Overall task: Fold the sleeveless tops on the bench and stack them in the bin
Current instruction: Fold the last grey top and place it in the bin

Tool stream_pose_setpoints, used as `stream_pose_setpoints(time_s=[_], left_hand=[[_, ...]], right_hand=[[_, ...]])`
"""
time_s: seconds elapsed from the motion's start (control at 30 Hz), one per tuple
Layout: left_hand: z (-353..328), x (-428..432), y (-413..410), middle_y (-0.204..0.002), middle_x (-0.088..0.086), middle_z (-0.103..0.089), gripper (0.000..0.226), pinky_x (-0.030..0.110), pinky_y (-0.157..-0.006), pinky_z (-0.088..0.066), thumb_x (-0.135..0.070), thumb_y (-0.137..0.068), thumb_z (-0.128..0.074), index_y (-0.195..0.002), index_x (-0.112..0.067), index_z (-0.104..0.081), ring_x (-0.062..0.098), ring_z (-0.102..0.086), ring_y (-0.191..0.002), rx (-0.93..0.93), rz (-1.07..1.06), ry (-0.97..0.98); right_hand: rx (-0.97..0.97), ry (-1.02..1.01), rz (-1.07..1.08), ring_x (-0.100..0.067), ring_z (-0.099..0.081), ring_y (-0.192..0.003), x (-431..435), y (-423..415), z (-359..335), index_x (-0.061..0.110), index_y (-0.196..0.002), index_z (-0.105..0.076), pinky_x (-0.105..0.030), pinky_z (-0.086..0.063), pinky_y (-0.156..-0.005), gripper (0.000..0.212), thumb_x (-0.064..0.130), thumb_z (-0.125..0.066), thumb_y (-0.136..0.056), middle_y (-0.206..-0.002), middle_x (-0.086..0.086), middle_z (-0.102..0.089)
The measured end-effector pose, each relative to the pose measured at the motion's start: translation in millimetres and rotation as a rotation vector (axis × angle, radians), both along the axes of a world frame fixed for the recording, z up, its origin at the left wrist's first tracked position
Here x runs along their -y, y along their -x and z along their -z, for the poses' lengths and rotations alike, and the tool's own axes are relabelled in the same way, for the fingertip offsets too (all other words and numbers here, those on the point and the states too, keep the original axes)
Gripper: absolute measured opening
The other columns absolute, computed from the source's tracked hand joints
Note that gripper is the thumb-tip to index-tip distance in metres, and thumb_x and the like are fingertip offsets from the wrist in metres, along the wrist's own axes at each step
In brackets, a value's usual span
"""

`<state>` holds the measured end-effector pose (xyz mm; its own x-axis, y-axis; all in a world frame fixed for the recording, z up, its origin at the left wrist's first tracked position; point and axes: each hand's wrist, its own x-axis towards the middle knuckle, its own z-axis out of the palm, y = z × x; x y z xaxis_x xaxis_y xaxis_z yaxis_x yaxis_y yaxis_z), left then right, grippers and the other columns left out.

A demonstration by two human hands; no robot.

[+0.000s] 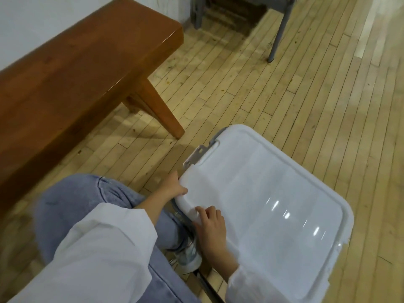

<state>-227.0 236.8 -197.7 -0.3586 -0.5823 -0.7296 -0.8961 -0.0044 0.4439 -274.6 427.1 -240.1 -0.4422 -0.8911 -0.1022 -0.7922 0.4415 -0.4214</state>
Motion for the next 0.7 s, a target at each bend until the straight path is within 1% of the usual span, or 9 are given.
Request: stream_pose_setpoints(time_s=[0.23,0.33,0.4,0.47,0.5,0.57,0.6,0.63,0.7], left_hand=[[12.1,2.8,-6.4,-0.119,0.012,-0.054,0.047,0.042,-0.089,-0.05,-0.008,-0.077,-0.066,-0.118,-0.008,-0.044,0.029,-0.054,-0.104,0.139,0.034,-0.027],[13.5,5.0,-6.2,-0.123,0.012,-0.053,0.051,0.043,-0.091,-0.05,-0.01,-0.077,-0.07,-0.121,-0.008,-0.044,0.03,-0.054,-0.108,0.136,0.048,-0.03],[14.0,6.4,-3.8,-0.124,0.013,-0.053,0.05,0.041,-0.089,-0.05,-0.012,-0.08,-0.068,-0.123,-0.007,-0.043,0.03,-0.054,-0.108,0.136,0.037,-0.042],[13.9,5.8,3.2,-0.124,0.014,-0.052,0.047,0.036,-0.083,-0.048,-0.015,-0.085,-0.062,-0.127,-0.005,-0.042,0.029,-0.054,-0.107,0.1,-0.031,-0.085],[15.0,6.3,7.2,-0.124,0.014,-0.053,0.046,0.034,-0.079,-0.045,-0.018,-0.088,-0.058,-0.128,-0.005,-0.041,0.029,-0.054,-0.106,0.07,-0.089,-0.105],[19.0,6.7,15.5,-0.124,0.014,-0.055,0.041,0.032,-0.078,-0.044,-0.025,-0.094,-0.051,-0.13,-0.006,-0.043,0.029,-0.055,-0.104,0.007,-0.156,-0.096],[21.3,7.0,18.6,-0.123,0.014,-0.056,0.039,0.033,-0.079,-0.044,-0.026,-0.097,-0.048,-0.129,-0.006,-0.045,0.029,-0.055,-0.104,-0.012,-0.156,-0.07],[24.6,9.0,20.2,-0.123,0.014,-0.056,0.036,0.034,-0.081,-0.044,-0.026,-0.098,-0.046,-0.128,-0.006,-0.047,0.029,-0.055,-0.105,-0.02,-0.159,-0.041],[28.9,12.2,22.6,-0.122,0.014,-0.058,0.034,0.036,-0.085,-0.045,-0.024,-0.098,-0.048,-0.126,-0.006,-0.05,0.029,-0.055,-0.107,-0.028,-0.157,-0.018]], right_hand=[[-0.036,0.007,-0.091,-0.016,-0.049,-0.07,6.5,-3.1,6.3,0.024,-0.099,-0.06,-0.024,-0.043,-0.058,0.046,0.037,-0.081,-0.06,-0.082,0.004,-0.055],[-0.045,0.019,-0.077,-0.017,-0.053,-0.07,12.3,2.5,7.8,0.024,-0.094,-0.059,-0.026,-0.045,-0.06,0.025,0.041,-0.062,-0.076,-0.084,0.005,-0.055],[-0.059,0.068,-0.05,-0.019,-0.055,-0.073,28.8,15.3,5.2,0.021,-0.093,-0.061,-0.028,-0.046,-0.062,0.026,0.04,-0.048,-0.083,-0.087,0.002,-0.057],[-0.099,0.08,-0.005,-0.026,-0.061,-0.082,54.1,36.9,5.6,0.015,-0.1,-0.064,-0.034,-0.051,-0.067,0.034,0.035,-0.044,-0.082,-0.097,-0.006,-0.062],[-0.132,0.062,0.002,-0.03,-0.062,-0.091,70.0,49.0,7.8,0.011,-0.107,-0.064,-0.038,-0.053,-0.074,0.037,0.032,-0.044,-0.083,-0.105,-0.01,-0.064],[-0.15,-0.01,-0.039,-0.035,-0.059,-0.109,97.5,72.4,11.7,0.003,-0.118,-0.06,-0.043,-0.05,-0.09,0.04,0.024,-0.048,-0.087,-0.119,-0.018,-0.061],[-0.125,-0.046,-0.059,-0.036,-0.057,-0.112,107.2,81.0,11.6,0.0,-0.12,-0.059,-0.044,-0.049,-0.093,0.038,0.017,-0.052,-0.087,-0.121,-0.019,-0.06],[-0.112,-0.074,-0.072,-0.037,-0.058,-0.107,117.0,87.7,11.1,-0.001,-0.116,-0.061,-0.044,-0.049,-0.089,0.034,0.011,-0.055,-0.085,-0.117,-0.019,-0.061],[-0.204,-0.045,-0.052,-0.035,-0.06,-0.084,132.9,102.8,5.6,0.002,-0.095,-0.066,-0.04,-0.048,-0.071,0.023,0.003,-0.051,-0.077,-0.094,-0.015,-0.064]])
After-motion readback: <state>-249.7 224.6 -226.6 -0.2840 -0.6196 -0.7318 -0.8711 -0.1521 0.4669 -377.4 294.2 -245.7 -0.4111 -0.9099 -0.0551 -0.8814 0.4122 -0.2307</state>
